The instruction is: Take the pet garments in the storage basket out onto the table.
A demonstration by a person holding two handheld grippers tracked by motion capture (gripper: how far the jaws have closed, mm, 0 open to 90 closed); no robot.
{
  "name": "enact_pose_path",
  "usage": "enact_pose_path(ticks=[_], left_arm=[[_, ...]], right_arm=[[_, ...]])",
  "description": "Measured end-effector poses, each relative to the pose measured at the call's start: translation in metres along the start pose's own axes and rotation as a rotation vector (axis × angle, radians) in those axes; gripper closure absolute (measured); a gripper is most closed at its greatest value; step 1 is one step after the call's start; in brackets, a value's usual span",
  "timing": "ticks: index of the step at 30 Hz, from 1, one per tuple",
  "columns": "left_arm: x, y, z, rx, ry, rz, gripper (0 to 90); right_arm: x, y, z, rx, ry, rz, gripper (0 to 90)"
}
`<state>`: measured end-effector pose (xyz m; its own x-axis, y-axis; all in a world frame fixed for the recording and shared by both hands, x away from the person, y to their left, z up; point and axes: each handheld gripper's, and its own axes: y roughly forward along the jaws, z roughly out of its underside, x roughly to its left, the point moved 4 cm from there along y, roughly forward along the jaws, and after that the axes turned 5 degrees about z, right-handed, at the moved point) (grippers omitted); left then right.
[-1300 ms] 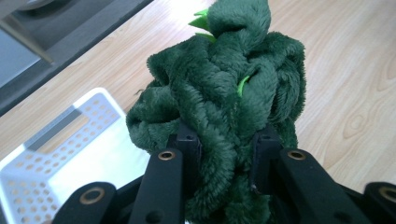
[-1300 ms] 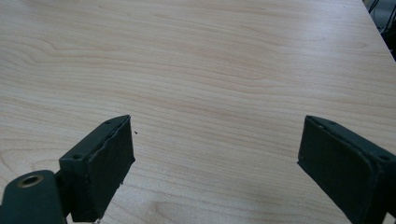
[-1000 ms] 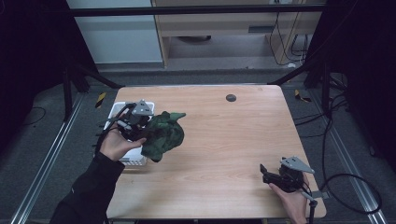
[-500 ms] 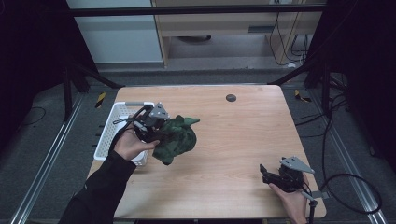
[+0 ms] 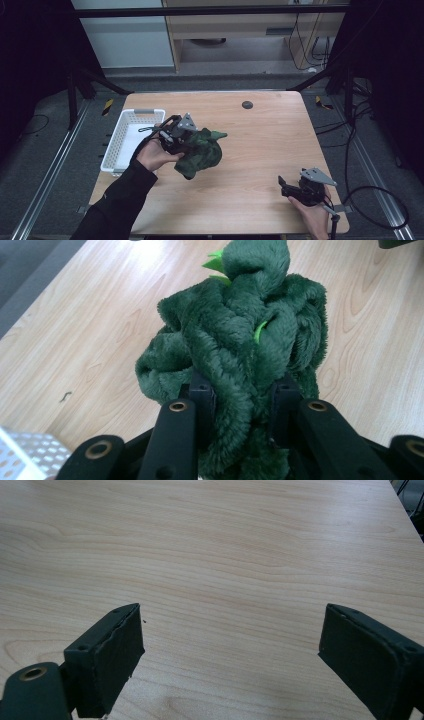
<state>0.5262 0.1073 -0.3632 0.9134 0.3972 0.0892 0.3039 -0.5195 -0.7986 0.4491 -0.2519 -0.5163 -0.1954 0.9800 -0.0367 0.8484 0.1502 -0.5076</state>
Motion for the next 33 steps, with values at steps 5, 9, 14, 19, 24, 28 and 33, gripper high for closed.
enact_pose_path(ticks=[5,9,14,19,24,28,33], left_arm=[[-0.004,0.010,-0.004,0.017,0.022,0.018,70.7],[-0.006,0.016,-0.007,0.017,0.028,0.028,70.7],[-0.011,0.027,-0.010,0.023,0.046,0.051,70.6],[-0.015,0.037,-0.011,0.031,0.057,0.068,70.6],[-0.018,0.047,-0.012,0.057,0.080,0.081,70.6],[-0.020,0.053,-0.013,0.070,0.096,0.093,70.6],[-0.020,0.062,-0.013,0.087,0.109,0.105,70.5]], right_arm=[[0.000,0.000,0.000,-0.001,0.003,-0.002,10.6],[0.000,0.000,0.000,-0.001,0.003,-0.001,10.5],[0.000,-0.001,0.000,0.001,0.012,-0.005,10.6],[0.000,0.000,0.000,-0.002,0.004,-0.001,10.6],[0.000,-0.001,0.000,-0.003,0.007,-0.002,10.7],[0.000,-0.001,-0.001,-0.004,0.006,-0.003,10.7],[0.000,-0.001,0.000,-0.003,0.006,-0.003,10.7]])
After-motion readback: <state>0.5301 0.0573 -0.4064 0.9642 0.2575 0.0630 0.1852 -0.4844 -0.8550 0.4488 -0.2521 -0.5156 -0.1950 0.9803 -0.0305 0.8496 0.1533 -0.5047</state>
